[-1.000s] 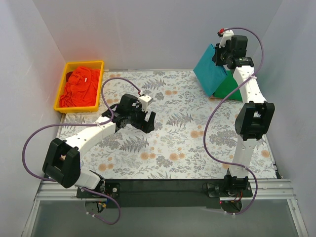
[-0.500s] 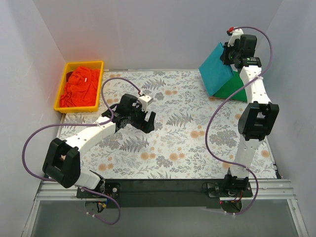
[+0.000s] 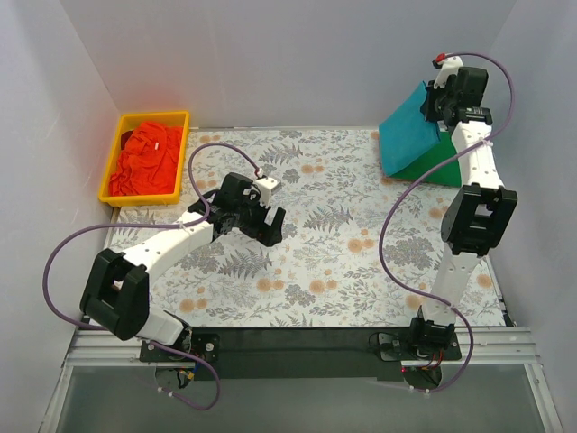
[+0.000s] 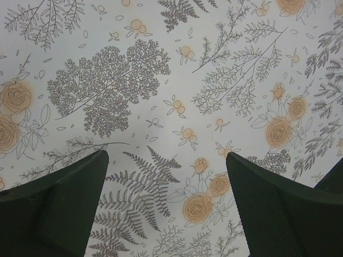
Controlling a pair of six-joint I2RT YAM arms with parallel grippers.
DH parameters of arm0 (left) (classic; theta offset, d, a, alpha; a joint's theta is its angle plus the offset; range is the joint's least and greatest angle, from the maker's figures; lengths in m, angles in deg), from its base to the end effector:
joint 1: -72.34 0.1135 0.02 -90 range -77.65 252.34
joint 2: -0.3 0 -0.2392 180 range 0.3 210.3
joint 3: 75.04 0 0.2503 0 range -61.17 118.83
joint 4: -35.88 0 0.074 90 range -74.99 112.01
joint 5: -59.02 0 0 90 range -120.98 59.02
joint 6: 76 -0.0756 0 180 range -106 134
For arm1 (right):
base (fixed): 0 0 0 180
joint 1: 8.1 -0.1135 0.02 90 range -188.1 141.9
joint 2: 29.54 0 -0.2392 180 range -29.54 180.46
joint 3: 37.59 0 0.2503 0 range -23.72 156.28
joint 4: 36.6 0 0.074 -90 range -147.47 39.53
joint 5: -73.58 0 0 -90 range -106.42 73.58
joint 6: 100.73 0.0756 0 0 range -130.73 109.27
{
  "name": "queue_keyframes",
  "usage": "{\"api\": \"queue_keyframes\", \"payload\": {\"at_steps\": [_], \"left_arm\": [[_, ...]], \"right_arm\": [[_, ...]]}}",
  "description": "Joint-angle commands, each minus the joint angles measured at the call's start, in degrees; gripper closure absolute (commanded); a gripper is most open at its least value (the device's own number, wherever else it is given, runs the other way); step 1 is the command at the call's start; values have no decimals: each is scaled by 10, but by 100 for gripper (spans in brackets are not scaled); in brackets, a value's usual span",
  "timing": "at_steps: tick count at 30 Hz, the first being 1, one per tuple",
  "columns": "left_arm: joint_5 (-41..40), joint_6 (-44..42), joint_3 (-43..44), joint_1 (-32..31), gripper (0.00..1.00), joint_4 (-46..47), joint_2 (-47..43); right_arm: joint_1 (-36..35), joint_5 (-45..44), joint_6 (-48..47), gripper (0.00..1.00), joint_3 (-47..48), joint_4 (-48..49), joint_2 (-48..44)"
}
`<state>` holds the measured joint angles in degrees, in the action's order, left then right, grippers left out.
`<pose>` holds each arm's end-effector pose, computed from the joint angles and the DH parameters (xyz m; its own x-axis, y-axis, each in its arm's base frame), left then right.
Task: Fold and stack the t-shirts
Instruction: Neatly place the folded tshirt to the corner
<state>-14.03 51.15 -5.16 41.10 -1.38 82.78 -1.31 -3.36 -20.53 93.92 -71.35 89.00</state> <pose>0.2684 -0.1886 0.1842 -0.9176 -0.1190 -0.3792 0.1288 0.8136 -0.5670 0.5137 -0.0440 0.3250 -0.3472 -0.1256 -0.9293 -0.1545 0.9851 -0.0754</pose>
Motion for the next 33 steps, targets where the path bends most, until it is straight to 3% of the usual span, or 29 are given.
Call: {"api": "queue_keyframes", "payload": {"at_steps": [1,30,31,33], "left_arm": [[12,-8,21,1,8,-15,-2],[32,-5,22,1,5,-33,17],[33,-5,22,0,5,-34,17],[31,-5,24,1,4,-35,17]], "right_arm": [[11,5,-23,99,25,30,11],[72,-21,-141,99,7,133,97],[71,-26,-145,97,4,136,100],[72,-36,-147,83,2,144,104]]}}
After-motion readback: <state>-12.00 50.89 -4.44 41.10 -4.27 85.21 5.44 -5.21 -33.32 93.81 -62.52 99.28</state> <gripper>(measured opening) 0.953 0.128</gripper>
